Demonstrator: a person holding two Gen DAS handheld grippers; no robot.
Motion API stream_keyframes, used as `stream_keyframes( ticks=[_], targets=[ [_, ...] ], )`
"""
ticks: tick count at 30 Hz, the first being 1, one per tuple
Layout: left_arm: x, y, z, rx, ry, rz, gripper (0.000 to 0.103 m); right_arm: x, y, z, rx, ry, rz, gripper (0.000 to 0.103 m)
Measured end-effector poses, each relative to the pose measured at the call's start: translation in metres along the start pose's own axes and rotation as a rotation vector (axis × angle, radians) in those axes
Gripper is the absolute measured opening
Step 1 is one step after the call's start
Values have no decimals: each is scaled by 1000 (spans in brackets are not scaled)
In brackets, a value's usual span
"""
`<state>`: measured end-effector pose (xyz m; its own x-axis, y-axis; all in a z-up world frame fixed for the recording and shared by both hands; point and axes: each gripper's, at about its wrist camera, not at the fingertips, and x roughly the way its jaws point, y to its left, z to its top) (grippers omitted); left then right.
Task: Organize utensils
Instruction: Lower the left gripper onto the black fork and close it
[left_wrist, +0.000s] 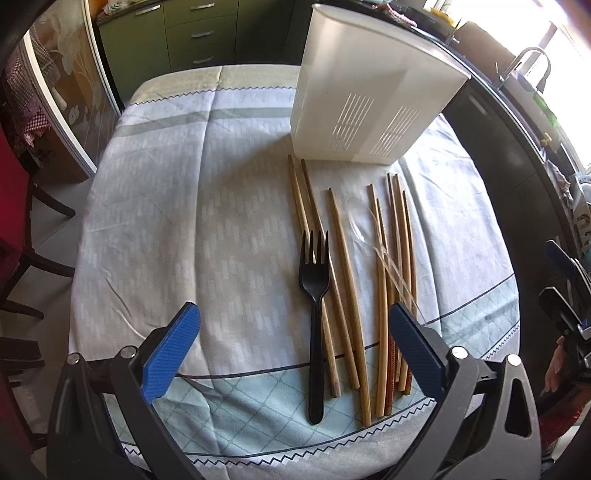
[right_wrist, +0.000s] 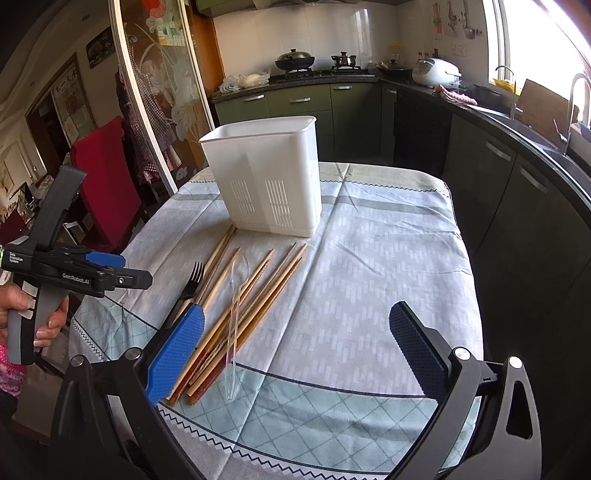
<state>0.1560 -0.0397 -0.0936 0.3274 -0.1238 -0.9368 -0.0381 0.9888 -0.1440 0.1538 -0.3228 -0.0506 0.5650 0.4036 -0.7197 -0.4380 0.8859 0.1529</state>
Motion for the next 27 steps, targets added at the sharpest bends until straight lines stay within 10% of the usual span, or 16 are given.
stream_keyframes(
  ticks=[5,9,12,17,27],
  targets=[
    [21,-4,11,-2,69,43,96,5,-10,-4,4,21,-11,99],
    [41,-7,10,-13,158,35,59,8,-12,-7,7,36,-6,99],
    [54,-10,5,-12,208,17,56,11,-13,-10,4,41,-1,99],
    [58,-16,5,-4,212,-2,34,13,-11,-12,-8,48,-4,99],
    [54,-28,9,22,196,-10,21,22,-8,-16,-21,68,-2,99]
  ],
)
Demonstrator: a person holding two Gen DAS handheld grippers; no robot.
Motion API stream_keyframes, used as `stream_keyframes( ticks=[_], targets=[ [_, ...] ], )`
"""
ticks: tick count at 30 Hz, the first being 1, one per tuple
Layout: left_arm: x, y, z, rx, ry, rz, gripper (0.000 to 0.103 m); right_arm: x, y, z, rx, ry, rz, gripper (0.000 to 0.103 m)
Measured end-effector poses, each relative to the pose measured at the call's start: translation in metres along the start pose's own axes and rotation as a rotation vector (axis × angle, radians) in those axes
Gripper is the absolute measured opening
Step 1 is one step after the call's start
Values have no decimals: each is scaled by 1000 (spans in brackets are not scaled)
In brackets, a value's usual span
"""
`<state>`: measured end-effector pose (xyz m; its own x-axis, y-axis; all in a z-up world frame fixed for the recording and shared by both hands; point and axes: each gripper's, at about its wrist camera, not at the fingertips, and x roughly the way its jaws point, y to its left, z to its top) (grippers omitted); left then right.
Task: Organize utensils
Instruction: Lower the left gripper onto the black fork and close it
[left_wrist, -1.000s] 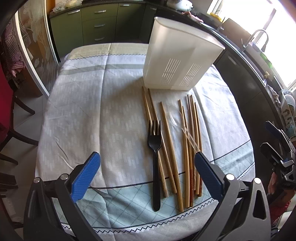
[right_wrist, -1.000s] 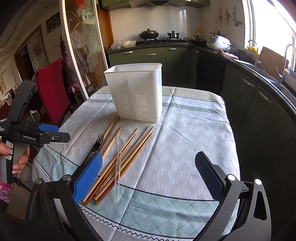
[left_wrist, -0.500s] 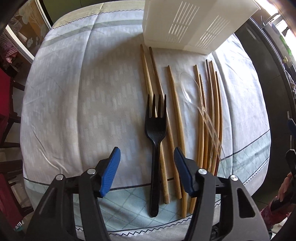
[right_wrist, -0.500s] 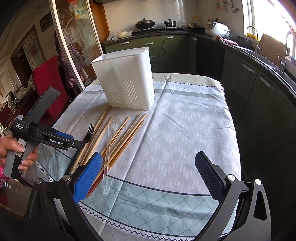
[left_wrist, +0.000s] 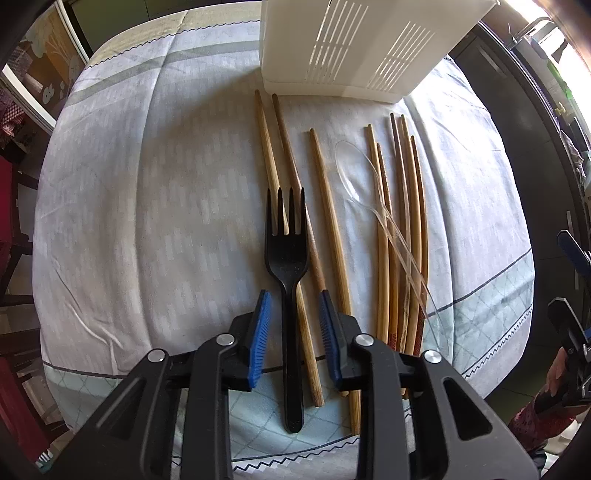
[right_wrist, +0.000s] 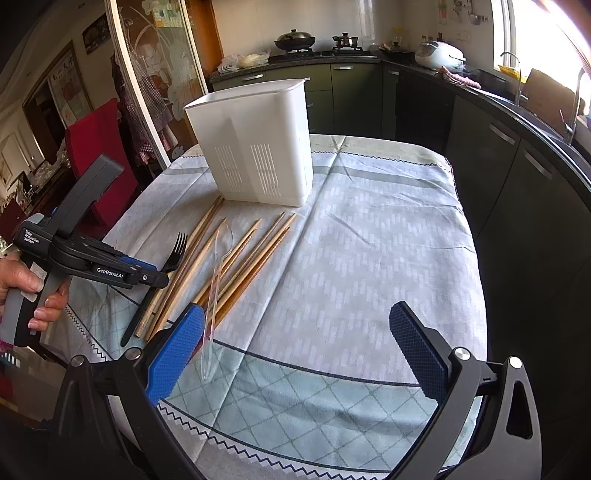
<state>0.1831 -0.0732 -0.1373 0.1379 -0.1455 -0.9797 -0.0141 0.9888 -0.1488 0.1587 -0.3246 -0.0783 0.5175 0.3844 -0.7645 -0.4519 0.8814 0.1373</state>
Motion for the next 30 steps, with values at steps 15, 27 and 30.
stream_keyframes(
  ticks=[15,27,30],
  targets=[
    [-5,15,-1,-3,-10,-38,9,5,14,7,-41,21,12,99],
    [-55,51,-16,-6,-169,-14,9,58,74,70,-193,218,119,79],
    [-66,63,-21,-17,-202,-13,9,85,90,78,-220,309,120,60]
  ],
)
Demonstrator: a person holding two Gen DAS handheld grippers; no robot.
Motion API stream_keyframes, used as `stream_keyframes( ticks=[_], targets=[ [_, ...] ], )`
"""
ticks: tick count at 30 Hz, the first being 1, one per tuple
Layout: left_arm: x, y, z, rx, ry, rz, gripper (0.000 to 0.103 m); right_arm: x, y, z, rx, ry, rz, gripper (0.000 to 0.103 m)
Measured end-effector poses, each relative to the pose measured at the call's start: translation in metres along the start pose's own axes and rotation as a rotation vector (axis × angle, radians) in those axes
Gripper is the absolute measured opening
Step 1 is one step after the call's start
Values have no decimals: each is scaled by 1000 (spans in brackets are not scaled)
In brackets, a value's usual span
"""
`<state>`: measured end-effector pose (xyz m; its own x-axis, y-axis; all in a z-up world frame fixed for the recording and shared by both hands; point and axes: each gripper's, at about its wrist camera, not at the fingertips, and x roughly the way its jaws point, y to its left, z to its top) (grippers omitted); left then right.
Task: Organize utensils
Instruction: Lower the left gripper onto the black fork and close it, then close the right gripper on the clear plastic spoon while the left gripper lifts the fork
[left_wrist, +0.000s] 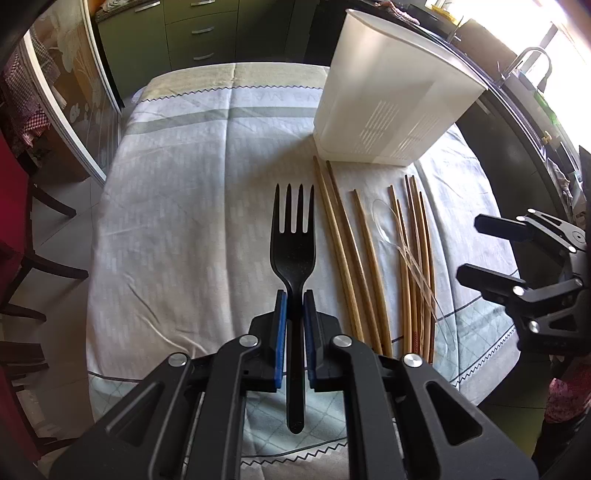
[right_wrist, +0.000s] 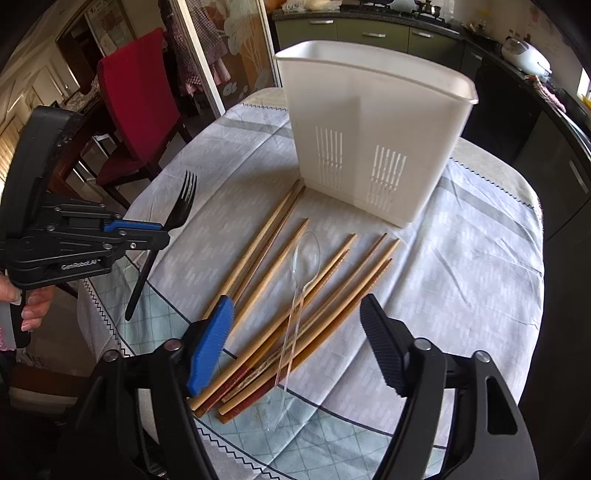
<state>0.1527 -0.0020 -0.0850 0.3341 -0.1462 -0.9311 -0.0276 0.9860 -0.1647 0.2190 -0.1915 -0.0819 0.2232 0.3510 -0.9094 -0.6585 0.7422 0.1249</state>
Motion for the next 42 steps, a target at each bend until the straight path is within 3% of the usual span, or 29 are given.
stream_keyframes(
  ticks=[1,4,7,9,20,22,28,33,38,42],
  targets=[
    [-4,5,-1,-3,-11,3,9,9,3,5,-10,33,-11,58],
    [-12,14,-5,-7,-33,6,9,34,8,14,-32,120,-63,36],
    [-16,19,-8,-2,-41,1,9,53,11,18,-41,190,-105,32],
    [-18,20,-9,2,-45,0,9,62,13,19,-41,220,-120,25],
    [-15,20,-10,22,-45,-24,9,91,16,27,-40,296,-169,22],
    [-15,20,-10,20,-44,-24,9,89,18,29,-49,275,-184,10],
    [-16,21,-9,18,-44,-27,9,83,19,25,-28,226,-145,9],
    [-28,16,-4,21,-79,-46,9,54,11,21,16,110,-76,9],
    [-62,-1,19,49,-182,-93,9,-1,5,11,57,-70,-8,9],
    [-100,-22,53,78,-332,-132,9,-49,2,0,76,-216,30,9]
  ],
)
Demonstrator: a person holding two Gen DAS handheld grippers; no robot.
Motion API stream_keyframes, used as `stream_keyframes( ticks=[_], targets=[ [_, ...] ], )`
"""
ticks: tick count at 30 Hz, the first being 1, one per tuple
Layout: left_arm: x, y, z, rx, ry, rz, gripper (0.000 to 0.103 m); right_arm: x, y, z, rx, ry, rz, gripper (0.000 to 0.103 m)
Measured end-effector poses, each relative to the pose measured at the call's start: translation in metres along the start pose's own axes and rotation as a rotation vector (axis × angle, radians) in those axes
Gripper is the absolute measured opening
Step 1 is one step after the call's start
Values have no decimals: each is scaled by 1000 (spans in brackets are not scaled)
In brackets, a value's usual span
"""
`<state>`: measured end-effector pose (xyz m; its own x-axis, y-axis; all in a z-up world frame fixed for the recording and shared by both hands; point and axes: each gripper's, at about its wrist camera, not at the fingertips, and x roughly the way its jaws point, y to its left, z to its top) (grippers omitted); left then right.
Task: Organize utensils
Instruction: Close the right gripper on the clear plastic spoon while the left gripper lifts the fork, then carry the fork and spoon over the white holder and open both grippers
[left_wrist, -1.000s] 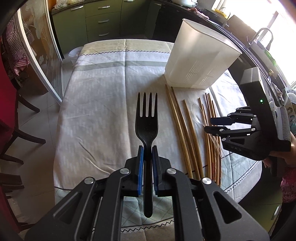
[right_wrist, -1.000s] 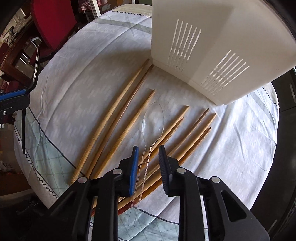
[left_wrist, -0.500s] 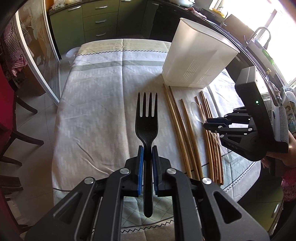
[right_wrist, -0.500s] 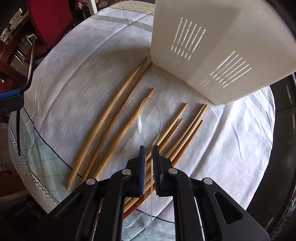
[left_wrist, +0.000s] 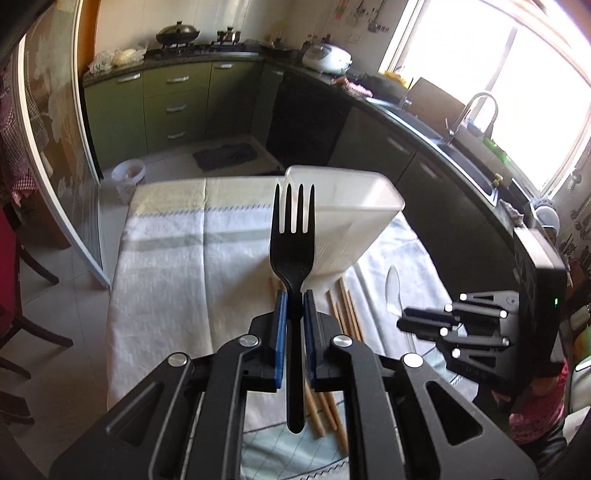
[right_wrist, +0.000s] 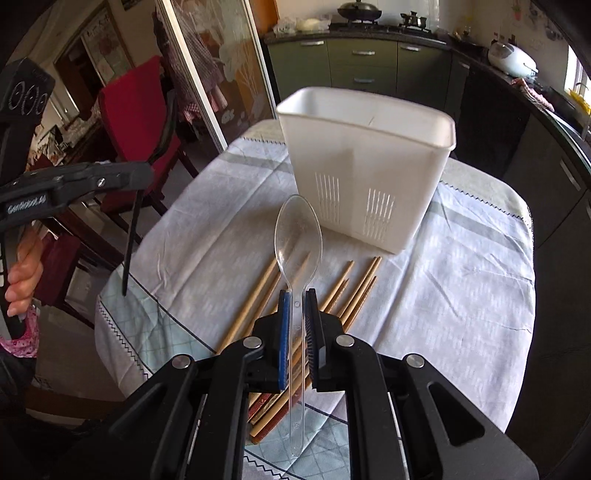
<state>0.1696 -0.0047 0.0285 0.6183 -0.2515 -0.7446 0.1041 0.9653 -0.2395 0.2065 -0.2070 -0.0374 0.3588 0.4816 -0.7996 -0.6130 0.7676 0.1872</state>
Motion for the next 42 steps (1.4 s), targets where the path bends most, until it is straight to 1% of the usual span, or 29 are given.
stream_keyframes(
  ticks=[3,6,9,12,15,19,25,30,32,35,37,39,42],
  targets=[
    [-9,-18,36,29,-156,-17,9,-27,-6,-5,16,-75,8,9],
    [-5,-34,65,63,-299,-29,9,-40,-15,-7,36,-111,23,9],
    [12,-44,85,80,-402,-36,9,-47,-25,-12,57,-128,28,9],
    [33,-51,94,99,-472,12,9,-50,-32,-15,75,-144,33,9],
    [58,-50,99,91,-480,33,9,-60,-45,-19,86,-165,39,9],
    [85,-47,88,91,-439,48,9,-65,-52,-15,88,-208,49,9],
    [98,-43,68,114,-403,59,9,-75,-53,10,90,-292,43,9],
    [89,-33,61,103,-392,49,13,-84,-50,44,89,-391,28,9],
    [81,-27,59,86,-398,40,13,-90,-49,60,93,-452,16,9],
    [64,-19,52,64,-412,33,17,-98,-52,86,118,-553,12,9],
    [53,-15,45,54,-414,35,18,-100,-54,102,136,-629,-19,9],
    [43,-10,37,49,-413,38,19,-97,-56,116,155,-683,-63,9],
    [30,-1,28,40,-399,48,21,-79,-62,131,164,-726,-141,9]
  ],
)
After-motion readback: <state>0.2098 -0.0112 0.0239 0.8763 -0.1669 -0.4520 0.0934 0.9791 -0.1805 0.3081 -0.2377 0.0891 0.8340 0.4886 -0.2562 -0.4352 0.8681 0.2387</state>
